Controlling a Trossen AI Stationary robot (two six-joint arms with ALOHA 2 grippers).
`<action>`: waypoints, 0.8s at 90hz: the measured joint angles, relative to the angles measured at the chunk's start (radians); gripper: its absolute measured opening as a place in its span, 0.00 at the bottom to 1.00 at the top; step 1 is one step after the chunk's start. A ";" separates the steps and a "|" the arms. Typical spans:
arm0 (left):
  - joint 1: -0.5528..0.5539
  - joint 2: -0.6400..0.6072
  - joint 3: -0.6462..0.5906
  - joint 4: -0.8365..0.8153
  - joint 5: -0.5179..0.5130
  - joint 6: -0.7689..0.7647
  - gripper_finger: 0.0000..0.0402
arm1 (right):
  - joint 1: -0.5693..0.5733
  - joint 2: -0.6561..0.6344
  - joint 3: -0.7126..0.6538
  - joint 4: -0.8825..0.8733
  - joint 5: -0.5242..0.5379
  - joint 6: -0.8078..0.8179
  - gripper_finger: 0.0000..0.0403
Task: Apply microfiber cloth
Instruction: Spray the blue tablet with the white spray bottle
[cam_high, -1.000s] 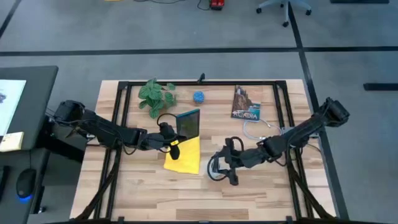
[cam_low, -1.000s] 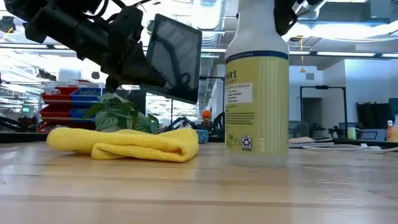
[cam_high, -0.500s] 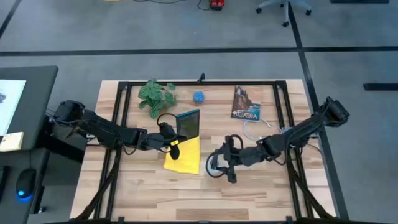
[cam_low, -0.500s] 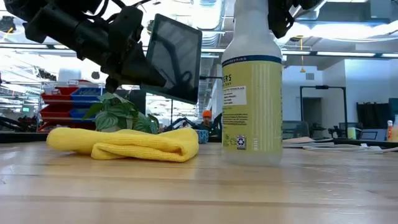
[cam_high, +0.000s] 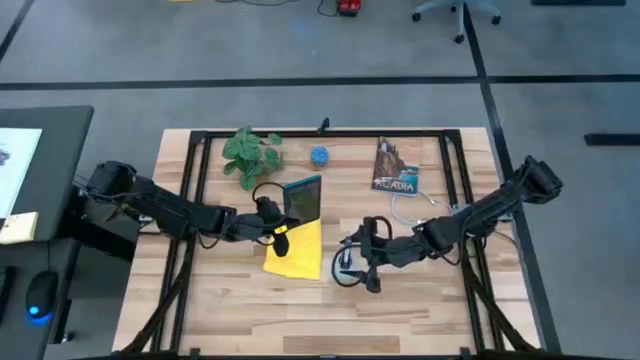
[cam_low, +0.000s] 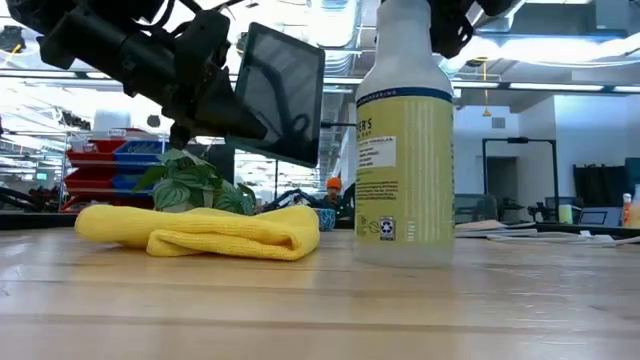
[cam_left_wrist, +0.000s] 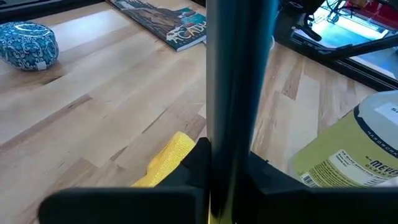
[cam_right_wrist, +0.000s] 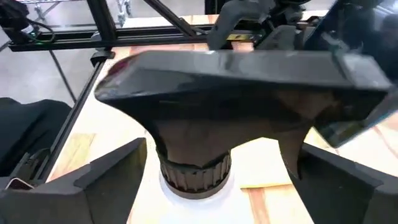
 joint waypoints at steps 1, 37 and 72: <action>0.000 0.000 0.000 0.000 0.000 0.000 0.03 | 0.001 -0.003 0.003 -0.011 0.006 0.004 0.90; 0.000 0.000 0.000 0.000 0.000 0.000 0.03 | 0.095 -0.067 0.053 -0.209 0.080 0.187 0.89; -0.001 0.000 0.000 -0.009 0.000 0.011 0.03 | 0.269 -0.064 -0.002 0.043 0.098 0.183 0.86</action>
